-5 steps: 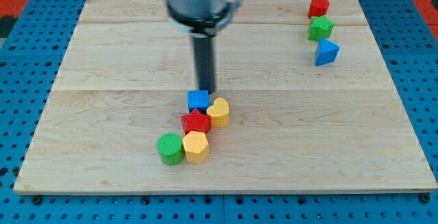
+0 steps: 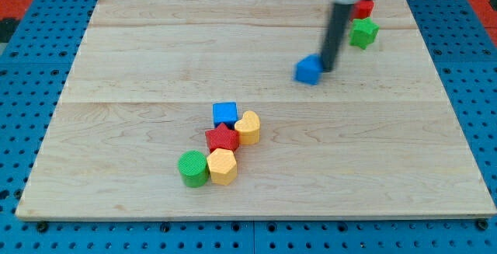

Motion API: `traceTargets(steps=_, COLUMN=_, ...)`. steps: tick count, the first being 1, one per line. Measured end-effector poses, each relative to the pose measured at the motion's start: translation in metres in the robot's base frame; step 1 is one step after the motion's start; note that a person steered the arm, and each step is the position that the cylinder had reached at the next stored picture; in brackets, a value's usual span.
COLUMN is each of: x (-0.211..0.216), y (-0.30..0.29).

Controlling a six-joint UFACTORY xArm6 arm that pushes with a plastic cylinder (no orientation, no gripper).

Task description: Move the blue triangle above the blue cube

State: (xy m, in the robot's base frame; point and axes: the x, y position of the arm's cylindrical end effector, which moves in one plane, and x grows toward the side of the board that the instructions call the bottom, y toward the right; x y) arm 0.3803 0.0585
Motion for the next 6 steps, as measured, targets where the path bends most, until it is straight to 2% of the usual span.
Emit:
traceTargets(steps=1, x=0.000, y=-0.076)
traceTargets(steps=2, x=-0.001, y=-0.109)
traceTargets(steps=3, x=0.045, y=-0.115)
traceTargets(steps=5, x=-0.009, y=-0.070)
traceTargets(steps=6, x=0.044, y=-0.063)
